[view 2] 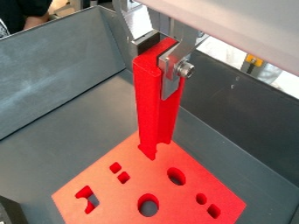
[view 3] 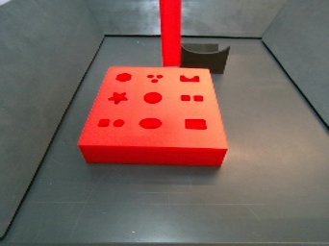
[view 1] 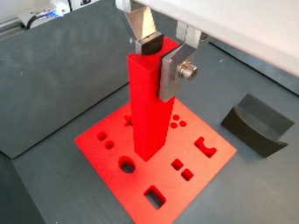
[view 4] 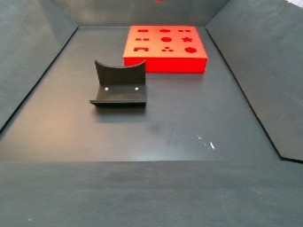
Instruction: Insert the arch object.
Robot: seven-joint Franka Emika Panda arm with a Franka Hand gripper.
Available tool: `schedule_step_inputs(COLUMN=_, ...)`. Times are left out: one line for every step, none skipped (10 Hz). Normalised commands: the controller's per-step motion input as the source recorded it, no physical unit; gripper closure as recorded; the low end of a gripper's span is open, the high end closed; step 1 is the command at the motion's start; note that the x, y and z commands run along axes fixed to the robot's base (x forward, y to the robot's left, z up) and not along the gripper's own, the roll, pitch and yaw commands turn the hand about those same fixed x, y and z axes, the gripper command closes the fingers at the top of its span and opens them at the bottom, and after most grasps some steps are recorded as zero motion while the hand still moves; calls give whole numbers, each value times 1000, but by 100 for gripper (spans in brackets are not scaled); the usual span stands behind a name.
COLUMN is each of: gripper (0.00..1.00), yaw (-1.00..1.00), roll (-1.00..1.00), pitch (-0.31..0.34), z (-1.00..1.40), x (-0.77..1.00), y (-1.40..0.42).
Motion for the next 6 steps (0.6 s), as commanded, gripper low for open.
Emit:
schedule_step_inputs(gripper=100, yaw=-414, roll=73, pitch=0, z=-60, x=203, y=143)
schedule_step_inputs(gripper=100, yaw=-657, roll=69, pitch=0, z=-54, x=280, y=303)
schedule_step_inputs(gripper=100, yaw=-663, roll=54, pitch=0, z=-17, x=274, y=306)
schedule_step_inputs(gripper=100, yaw=-689, roll=47, pitch=1, z=0, x=283, y=283)
schedule_step_inputs(gripper=100, yaw=-743, roll=53, pitch=0, z=0, x=266, y=231)
schedule_step_inputs(gripper=100, yaw=-791, roll=50, pitch=0, z=0, x=209, y=191)
